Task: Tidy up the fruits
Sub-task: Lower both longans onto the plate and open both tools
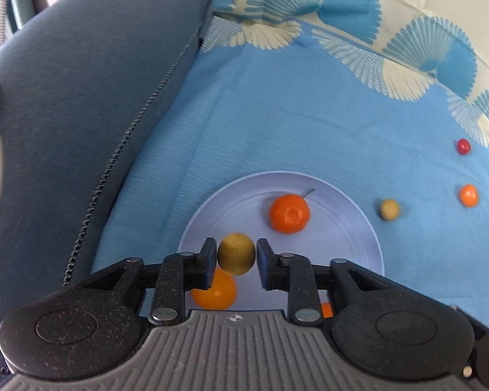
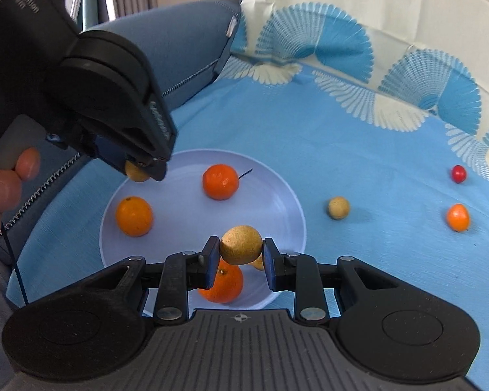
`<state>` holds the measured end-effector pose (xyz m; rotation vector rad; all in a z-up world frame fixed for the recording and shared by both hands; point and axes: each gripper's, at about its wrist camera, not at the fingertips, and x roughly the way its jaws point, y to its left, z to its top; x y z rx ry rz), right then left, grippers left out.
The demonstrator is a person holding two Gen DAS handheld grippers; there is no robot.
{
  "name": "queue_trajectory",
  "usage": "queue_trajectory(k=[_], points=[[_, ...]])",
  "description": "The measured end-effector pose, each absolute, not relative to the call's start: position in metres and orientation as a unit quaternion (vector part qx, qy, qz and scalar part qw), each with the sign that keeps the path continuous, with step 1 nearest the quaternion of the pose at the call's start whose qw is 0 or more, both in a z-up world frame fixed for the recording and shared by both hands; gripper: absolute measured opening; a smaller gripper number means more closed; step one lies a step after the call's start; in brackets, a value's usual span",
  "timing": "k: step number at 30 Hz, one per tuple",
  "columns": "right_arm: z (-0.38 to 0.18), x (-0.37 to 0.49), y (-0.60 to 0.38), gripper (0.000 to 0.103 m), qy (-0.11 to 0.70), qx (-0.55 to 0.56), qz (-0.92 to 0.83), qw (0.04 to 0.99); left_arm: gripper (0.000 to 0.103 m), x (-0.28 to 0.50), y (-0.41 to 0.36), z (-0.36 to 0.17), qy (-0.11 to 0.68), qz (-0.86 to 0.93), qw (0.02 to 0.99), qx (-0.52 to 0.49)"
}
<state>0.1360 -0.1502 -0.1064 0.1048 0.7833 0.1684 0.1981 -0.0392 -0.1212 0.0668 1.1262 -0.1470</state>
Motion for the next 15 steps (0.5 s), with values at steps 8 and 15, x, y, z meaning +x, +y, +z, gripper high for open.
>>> queue_trajectory(k=[8,15], points=[[-0.084,0.116,-0.16,0.093,0.361,0.055,0.063,0.929,0.103,0.162,-0.02,-0.088,0.479,-0.044,0.875,0.057],[-0.064,0.059,-0.168,0.099,0.371,0.082,0.037,0.924,0.103,0.103,0.003,-0.074,0.494,-0.008,0.865,0.087]])
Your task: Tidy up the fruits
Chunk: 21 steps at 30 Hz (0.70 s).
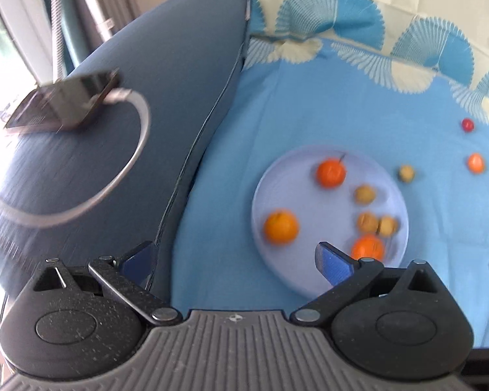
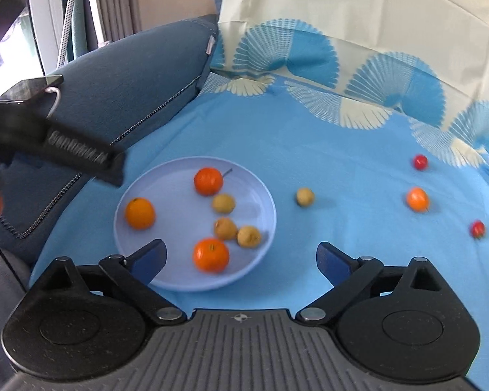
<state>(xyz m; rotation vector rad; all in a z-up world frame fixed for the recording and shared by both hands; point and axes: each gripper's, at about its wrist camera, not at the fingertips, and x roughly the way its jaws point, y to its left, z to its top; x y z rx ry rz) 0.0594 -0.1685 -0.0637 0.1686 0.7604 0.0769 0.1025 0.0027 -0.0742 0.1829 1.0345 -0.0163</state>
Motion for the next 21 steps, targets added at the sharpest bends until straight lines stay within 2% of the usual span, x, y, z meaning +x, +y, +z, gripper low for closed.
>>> queue_trajectory(k=[7,21], points=[[-0.04,0.013,-0.164,0.102,0.359,0.089,0.023,0.929,0.103,0.052,0.018,-0.06,0.493,0.007,0.865,0.089],[0.0,-0.07,-0.162,0.102,0.288,0.082,-0.002,0.954,0.103,-0.017,0.016,-0.016,0.424,-0.008,0.9,0.104]])
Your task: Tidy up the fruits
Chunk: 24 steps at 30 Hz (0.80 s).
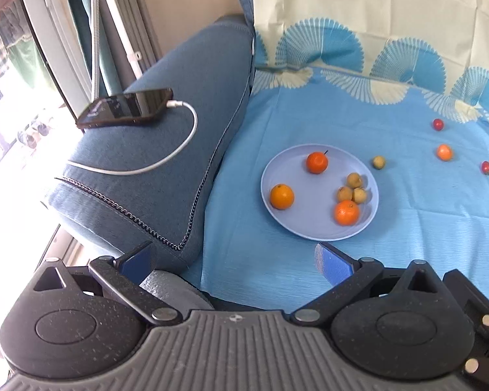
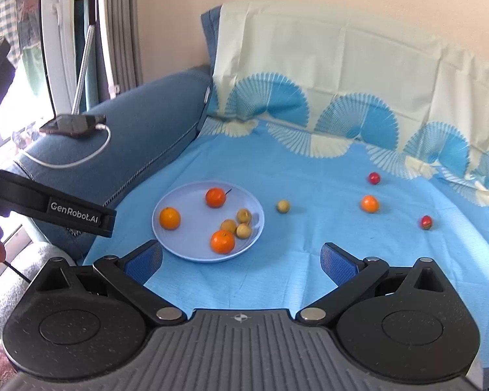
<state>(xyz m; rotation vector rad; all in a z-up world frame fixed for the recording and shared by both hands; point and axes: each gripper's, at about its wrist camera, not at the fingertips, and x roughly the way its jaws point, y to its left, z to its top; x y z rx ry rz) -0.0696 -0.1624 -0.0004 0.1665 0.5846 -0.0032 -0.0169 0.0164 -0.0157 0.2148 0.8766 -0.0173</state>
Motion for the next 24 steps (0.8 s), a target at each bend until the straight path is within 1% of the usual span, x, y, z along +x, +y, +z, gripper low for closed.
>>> queue_trajectory(k=[12,24], points=[[0.013,-0.096,-0.164,0.102,0.258,0.082,-0.013,0.963,0.103,-0.041,0.015,0.001,0.396,-0.019,0.912,0.105],[0.013,-0.097,-0.161,0.102,0.261,0.078,-0.013,0.962,0.103,-0.041,0.018,-0.001,0.399,-0.019,0.911,0.103]])
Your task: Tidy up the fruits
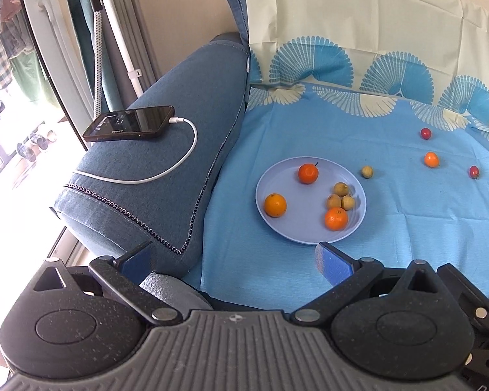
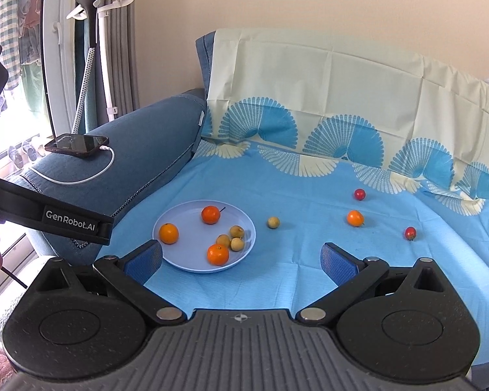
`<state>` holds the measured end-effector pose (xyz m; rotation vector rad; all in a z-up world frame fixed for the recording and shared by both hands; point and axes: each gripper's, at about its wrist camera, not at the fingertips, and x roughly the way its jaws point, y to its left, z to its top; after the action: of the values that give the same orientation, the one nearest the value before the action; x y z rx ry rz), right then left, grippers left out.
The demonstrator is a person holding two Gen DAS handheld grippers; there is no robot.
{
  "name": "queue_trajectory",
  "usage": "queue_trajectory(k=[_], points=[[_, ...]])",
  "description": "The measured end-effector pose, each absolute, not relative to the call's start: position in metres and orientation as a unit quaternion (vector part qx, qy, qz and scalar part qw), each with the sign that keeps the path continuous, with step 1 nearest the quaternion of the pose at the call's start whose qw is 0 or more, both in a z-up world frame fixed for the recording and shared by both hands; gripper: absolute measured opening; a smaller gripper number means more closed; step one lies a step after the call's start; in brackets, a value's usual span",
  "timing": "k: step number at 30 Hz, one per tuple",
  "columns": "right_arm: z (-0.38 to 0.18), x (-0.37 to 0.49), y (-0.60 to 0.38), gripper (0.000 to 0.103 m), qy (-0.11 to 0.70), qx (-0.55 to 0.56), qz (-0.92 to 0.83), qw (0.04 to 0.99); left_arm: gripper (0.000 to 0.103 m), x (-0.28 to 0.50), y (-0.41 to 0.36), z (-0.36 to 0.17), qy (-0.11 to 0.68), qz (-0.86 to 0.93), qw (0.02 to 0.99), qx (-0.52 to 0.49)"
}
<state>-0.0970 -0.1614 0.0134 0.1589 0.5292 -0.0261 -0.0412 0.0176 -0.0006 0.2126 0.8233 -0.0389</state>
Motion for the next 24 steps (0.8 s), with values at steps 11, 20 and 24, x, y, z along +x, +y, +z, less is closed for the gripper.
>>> queue_trajectory(k=[11,20,24], points=[[0.011,-0.092,-0.159,0.102,0.27,0.078,-0.013,0.96,0.103,-0.037,0.016,-0.004,0.404,-0.016,0.909,0.103],[0.006,-0.089,-0.16,0.102,0.276,0.082,-0.013,0.958,0.103,-0.033,0.015,-0.009,0.411,-0.014,0.905,0.107],[0.004,-0.087,-0.162,0.102,0.278,0.085,-0.014,0.957,0.103,-0.03,0.013,-0.009,0.413,-0.012,0.904,0.109]])
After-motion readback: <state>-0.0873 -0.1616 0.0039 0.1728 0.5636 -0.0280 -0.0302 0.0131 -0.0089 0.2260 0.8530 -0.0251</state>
